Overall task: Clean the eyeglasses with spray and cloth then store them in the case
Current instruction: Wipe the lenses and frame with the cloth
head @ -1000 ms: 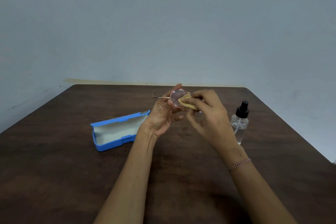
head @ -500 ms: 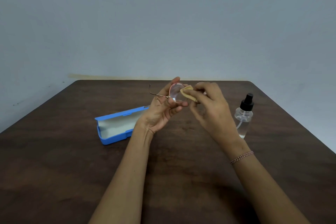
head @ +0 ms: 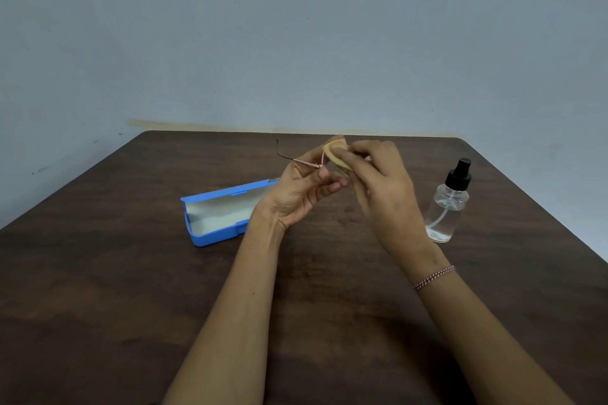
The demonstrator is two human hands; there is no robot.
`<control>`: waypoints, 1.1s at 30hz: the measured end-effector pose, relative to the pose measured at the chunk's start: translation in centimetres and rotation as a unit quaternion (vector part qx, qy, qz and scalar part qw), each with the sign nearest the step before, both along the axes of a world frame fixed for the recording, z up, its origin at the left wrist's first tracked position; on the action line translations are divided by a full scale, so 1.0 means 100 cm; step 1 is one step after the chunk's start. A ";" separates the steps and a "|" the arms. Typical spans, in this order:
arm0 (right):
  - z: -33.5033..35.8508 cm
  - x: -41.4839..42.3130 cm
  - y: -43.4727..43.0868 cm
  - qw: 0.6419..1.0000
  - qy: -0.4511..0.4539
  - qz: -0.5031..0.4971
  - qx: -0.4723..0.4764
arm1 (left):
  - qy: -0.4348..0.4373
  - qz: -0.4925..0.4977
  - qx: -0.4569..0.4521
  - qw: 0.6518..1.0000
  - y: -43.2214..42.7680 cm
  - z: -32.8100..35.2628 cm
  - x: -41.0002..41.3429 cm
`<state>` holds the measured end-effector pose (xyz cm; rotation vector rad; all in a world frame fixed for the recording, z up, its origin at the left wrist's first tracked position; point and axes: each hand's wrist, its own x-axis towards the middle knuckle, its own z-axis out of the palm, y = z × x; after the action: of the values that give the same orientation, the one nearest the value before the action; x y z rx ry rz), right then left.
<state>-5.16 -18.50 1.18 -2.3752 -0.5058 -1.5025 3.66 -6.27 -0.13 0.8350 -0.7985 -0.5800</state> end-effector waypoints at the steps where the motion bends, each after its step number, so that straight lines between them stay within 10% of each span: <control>1: -0.001 0.000 0.002 1.000 0.002 0.014 -0.013 | 0.001 -0.005 0.000 1.000 0.000 0.000 0.000; 33: 0.002 -0.005 0.004 0.999 -0.003 0.014 -0.032 | -0.010 0.018 -0.007 1.000 0.003 0.003 0.000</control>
<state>-5.67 -18.09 1.39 -2.4020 -0.5959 -1.5024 3.61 -6.01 0.20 0.8414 -0.8036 -0.5333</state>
